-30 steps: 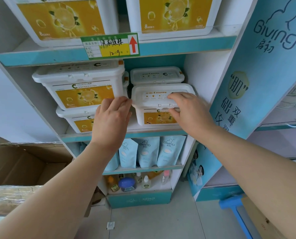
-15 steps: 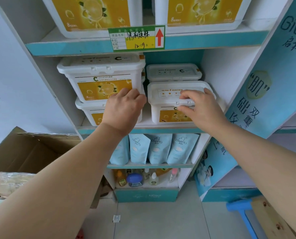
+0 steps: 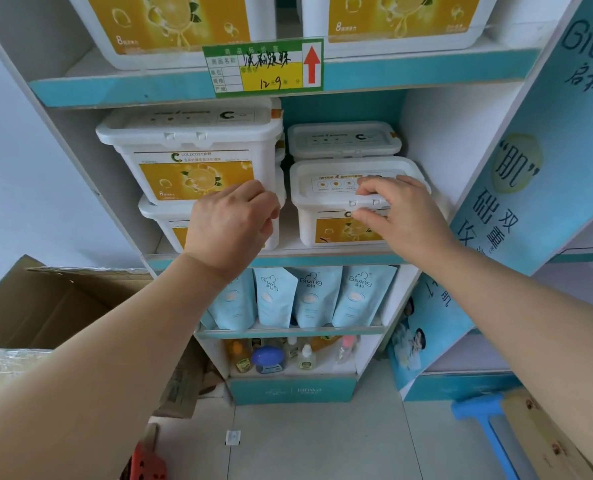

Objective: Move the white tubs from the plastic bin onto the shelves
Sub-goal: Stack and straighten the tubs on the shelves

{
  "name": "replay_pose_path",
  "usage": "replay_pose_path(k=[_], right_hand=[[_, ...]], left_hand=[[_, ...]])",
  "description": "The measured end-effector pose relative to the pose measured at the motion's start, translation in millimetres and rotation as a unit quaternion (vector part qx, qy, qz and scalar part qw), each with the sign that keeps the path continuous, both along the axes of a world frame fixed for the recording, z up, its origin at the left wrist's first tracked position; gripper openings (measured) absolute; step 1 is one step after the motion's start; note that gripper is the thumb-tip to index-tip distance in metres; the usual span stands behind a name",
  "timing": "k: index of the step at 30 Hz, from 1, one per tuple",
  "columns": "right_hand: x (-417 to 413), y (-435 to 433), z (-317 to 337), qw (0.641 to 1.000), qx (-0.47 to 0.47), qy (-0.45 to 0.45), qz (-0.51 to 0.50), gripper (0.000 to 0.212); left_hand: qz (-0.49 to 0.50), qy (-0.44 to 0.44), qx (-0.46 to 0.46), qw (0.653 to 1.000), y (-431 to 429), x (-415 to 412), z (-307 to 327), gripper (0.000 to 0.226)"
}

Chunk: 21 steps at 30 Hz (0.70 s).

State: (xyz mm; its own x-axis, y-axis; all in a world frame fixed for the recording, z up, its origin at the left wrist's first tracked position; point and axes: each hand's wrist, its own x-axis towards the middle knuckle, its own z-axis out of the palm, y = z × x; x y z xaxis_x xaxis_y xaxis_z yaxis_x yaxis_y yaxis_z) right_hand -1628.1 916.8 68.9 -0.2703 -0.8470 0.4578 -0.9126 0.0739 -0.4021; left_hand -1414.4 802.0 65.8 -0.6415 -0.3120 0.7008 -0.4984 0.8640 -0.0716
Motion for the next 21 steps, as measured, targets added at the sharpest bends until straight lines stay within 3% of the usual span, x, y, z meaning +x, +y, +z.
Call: replay_pose_path(k=[13,21], right_hand=[[1,0,0,0.999,0.044,0.017,0.001,0.029],[14,19,26,0.982,0.144,0.123,0.026,0.047]], left_hand=[[0.009,-0.001,0.031,0.999,2,-1,-3,0.012],[0.027,-0.085,0.109,0.990,24,23,12,0.022]])
